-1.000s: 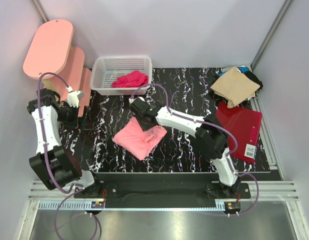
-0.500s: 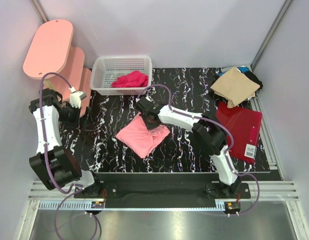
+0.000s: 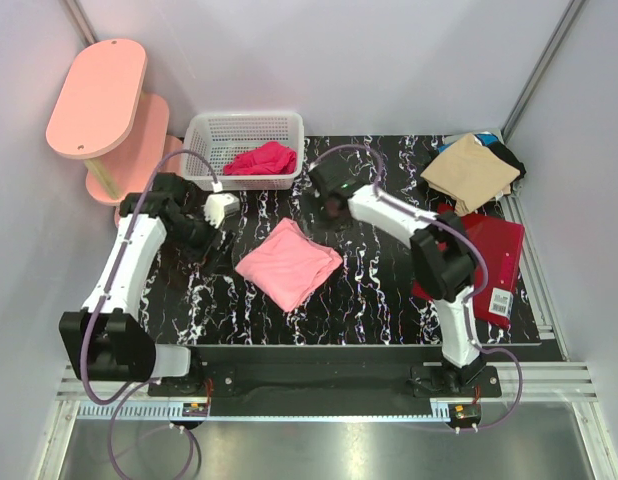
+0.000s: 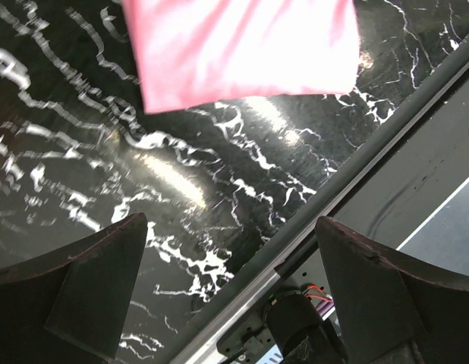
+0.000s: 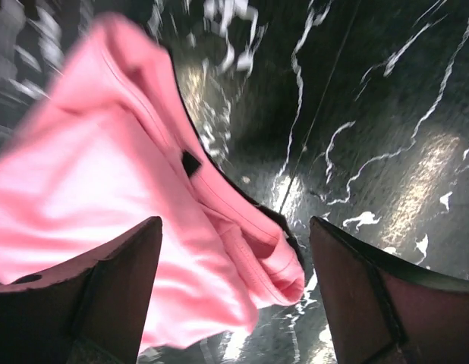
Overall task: Fold and stack the t-shirts
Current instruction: Fold the long partially folded tshirt into a neat square, then smooth out wrinkles on the folded tshirt
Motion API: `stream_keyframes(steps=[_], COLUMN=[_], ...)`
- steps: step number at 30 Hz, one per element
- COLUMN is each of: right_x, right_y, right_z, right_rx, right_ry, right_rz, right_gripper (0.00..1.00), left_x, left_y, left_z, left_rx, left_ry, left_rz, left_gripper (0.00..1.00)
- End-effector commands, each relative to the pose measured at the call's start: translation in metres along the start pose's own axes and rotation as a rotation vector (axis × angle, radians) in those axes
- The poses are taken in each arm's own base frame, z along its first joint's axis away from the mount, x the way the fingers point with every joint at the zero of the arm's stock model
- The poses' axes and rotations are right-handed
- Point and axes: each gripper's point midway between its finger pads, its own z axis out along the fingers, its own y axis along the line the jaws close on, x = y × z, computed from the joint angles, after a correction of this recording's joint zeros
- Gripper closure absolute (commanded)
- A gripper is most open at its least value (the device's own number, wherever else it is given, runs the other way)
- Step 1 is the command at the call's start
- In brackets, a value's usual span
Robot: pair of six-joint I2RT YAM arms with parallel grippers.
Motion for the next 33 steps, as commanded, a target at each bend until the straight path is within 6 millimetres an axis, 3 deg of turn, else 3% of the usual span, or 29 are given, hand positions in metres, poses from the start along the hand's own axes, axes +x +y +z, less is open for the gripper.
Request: stream_keyframes(steps=[1,2,4,8,14,18,27,28,33], right_x=[-0.055,-0.059,-0.067,-0.071,-0.061,-0.058,-0.041,-0.034,-0.015], right_y=[0.023,0.032,0.026,0.052,0.072,0.076,0.081,0.081,0.075], right_z=[-0.057,-0.063,-0.065,-0.082,-0.078,-0.072,-0.036,-0.022,0.009], right_rx=[-0.388,-0.477,-0.547,-0.753,-0.933,-0.963,-0.975,-0.963,-0.930], right_ry=[-0.057,-0.035,-0.019,0.050,0.177,0.216,0.302,0.331,0.388], right_rz=[0.244,0.281,0.336,0.348,0.383,0.399,0.430,0.447,0.483], right_gripper=[0.16,0.17,0.18,0.18,0.21,0.21,0.21,0.22,0.23], left_x=[-0.016,-0.017,-0.023,-0.029,-0.034,-0.036,-0.032,-0.031,-0.016], left_y=[-0.012,-0.025,-0.030,-0.050,-0.077,-0.084,-0.067,-0.068,-0.060], left_z=[0.020,0.028,0.037,0.063,0.100,0.122,0.160,0.163,0.177], left_rx=[0.027,0.053,0.045,0.078,0.133,0.143,0.132,0.140,0.146], left_ry=[-0.026,-0.008,-0.011,0.032,0.109,0.151,0.248,0.254,0.315], left_rz=[0.058,0.089,0.128,0.192,0.272,0.330,0.387,0.383,0.385], left_gripper=[0.01,0.01,0.01,0.01,0.01,0.01,0.01,0.01,0.01])
